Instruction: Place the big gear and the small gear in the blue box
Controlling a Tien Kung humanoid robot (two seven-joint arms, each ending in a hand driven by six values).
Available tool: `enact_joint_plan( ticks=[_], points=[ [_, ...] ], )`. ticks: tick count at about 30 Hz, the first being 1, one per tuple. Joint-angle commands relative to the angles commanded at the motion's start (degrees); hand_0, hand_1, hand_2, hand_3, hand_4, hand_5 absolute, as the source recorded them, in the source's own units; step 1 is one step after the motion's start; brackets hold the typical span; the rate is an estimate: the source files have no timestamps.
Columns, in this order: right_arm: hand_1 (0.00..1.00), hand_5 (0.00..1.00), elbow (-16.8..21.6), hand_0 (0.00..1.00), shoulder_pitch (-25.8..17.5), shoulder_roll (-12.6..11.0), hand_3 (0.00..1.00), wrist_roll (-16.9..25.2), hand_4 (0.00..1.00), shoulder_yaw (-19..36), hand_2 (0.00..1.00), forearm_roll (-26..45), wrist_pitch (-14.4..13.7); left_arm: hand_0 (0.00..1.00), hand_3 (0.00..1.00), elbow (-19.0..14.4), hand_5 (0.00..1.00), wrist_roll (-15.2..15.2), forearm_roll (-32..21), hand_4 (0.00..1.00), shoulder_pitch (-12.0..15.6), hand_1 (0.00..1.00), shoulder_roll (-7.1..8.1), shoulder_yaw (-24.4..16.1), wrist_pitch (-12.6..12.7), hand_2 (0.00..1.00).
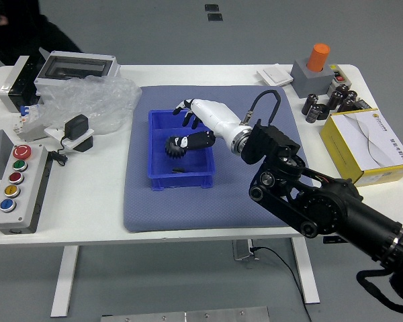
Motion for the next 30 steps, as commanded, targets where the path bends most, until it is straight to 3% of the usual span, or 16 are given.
enact_joint_plan(
  ticks=[1, 5, 10, 12, 13, 18, 19, 24, 25, 30],
  points=[
    [0.692, 0.525, 0.02, 0.765, 0.0, -0.02, 0.992, -0.09, 0.955, 0.02, 0.889, 0.09, 0.16, 0.73, 0.7, 0.0, 0.024, 0.01, 0.03, 0.433, 0.0, 0.681, 0.0, -0.01, -0.01, 0.7],
    [0.692, 0.525, 0.61, 0.765, 0.1, -0.5, 0.992, -0.54, 0.955, 0.07, 0.889, 0.28, 0.72, 0.73, 0.7, 0.0, 0.024, 0.0, 0.07, 0.433, -0.04, 0.681, 0.02, -0.02, -0.02, 0.7],
    [0.691, 0.545, 2.8, 0.764, 0.52, -3.21, 0.981, -1.6, 0.964, 0.29, 0.884, 0.59, 2.01, 0.73, 0.699, 0.0, 0.027, -0.06, 0.01, 0.435, -0.15, 0.68, 0.16, -0.04, -0.02, 0.701],
    [0.691, 0.545, 3.85, 0.764, 0.64, -5.04, 0.981, -2.18, 0.964, 0.42, 0.884, 1.1, 2.86, 0.73, 0.699, 0.0, 0.027, -0.07, -0.05, 0.435, -0.17, 0.68, 0.25, -0.02, 0.0, 0.701],
    [0.684, 0.538, 4.4, 0.76, 0.71, -6.2, 0.903, -2.63, 0.961, 0.48, 0.841, 1.59, 3.53, 0.73, 0.698, 0.0, 0.028, -0.09, -0.09, 0.434, -0.17, 0.68, 0.32, 0.0, 0.03, 0.7],
    [0.684, 0.538, 5.68, 0.76, 0.81, -12.03, 0.903, -4.84, 0.961, 1.74, 0.841, 2.79, 6.77, 0.73, 0.698, 0.0, 0.028, -0.14, -0.49, 0.434, -0.2, 0.68, 0.63, 0.16, 0.2, 0.7],
    [0.667, 0.528, 5.79, 0.752, 0.8, -13.05, 0.832, -5.22, 0.953, 2.08, 0.77, 2.88, 7.36, 0.729, 0.699, 0.0, 0.028, -0.15, -0.55, 0.435, -0.21, 0.68, 0.66, 0.17, 0.23, 0.701],
    [0.667, 0.528, 6.52, 0.752, 0.57, -18.98, 0.832, -7.36, 0.953, 2.82, 0.77, 3.92, 10.87, 0.729, 0.699, 0.0, 0.028, -0.15, -0.75, 0.435, -0.52, 0.68, 0.68, 0.07, 0.28, 0.701],
    [0.649, 0.519, 6.67, 0.733, 0.59, -20.18, 0.795, -7.8, 0.946, 2.5, 0.727, 4.38, 11.65, 0.73, 0.698, 0.0, 0.029, -0.15, -0.8, 0.434, -0.58, 0.68, 0.69, 0.06, 0.29, 0.7],
    [0.649, 0.519, 7.49, 0.733, 1.09, -25.95, 0.795, -9.68, 0.946, -0.62, 0.727, 7.26, 15.04, 0.73, 0.698, 0.0, 0.029, -0.12, -1.13, 0.434, -0.71, 0.68, 0.92, 0.13, 0.43, 0.7]
  ],
)
